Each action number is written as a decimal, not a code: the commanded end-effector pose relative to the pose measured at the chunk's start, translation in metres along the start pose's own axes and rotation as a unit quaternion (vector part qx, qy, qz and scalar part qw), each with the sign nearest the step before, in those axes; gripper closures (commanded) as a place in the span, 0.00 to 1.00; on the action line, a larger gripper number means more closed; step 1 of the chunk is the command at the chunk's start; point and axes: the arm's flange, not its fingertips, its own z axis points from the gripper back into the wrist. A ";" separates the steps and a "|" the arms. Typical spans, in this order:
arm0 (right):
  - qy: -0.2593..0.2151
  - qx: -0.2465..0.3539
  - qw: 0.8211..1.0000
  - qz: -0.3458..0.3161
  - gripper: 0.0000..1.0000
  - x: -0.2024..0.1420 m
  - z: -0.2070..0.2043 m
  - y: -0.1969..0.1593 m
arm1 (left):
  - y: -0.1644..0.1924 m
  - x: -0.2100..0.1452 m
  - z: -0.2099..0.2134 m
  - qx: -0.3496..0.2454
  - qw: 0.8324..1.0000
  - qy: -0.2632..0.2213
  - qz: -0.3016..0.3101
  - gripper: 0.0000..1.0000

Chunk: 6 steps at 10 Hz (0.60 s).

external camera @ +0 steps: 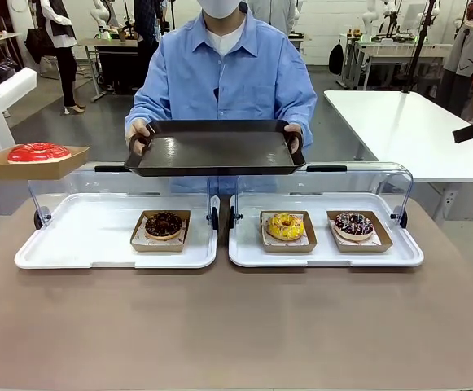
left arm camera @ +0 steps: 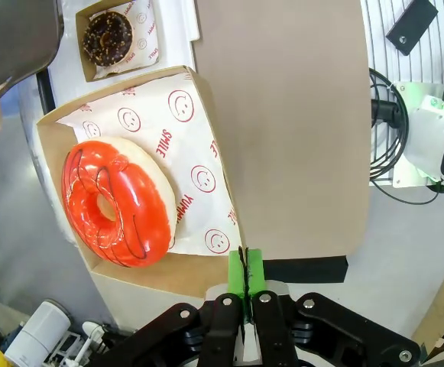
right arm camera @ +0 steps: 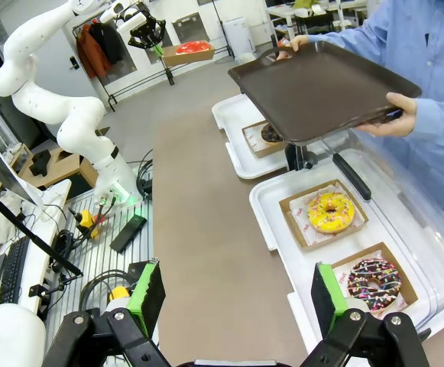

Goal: Provide the desired donut to the person.
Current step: Place the picked Paper togo box onto the Handle tray extended by the person.

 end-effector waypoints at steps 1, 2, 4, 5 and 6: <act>-0.004 0.002 1.000 0.003 0.00 0.001 0.000 0.001 | -0.003 0.000 0.000 0.002 1.000 0.003 0.002 1.00; -0.004 0.002 1.000 0.003 0.00 0.001 0.000 0.001 | 0.000 0.000 0.000 0.000 1.000 0.000 0.000 0.99; -0.004 0.002 1.000 0.003 0.00 0.001 0.000 0.001 | -0.004 0.022 0.023 0.017 0.999 -0.034 0.019 0.99; -0.004 0.002 1.000 0.003 0.00 0.001 0.000 0.001 | 0.009 0.035 0.045 0.029 0.999 -0.044 0.012 0.99; -0.004 0.002 1.000 0.003 0.00 0.001 0.000 0.001 | 0.020 0.050 0.062 0.034 0.999 -0.036 0.016 0.99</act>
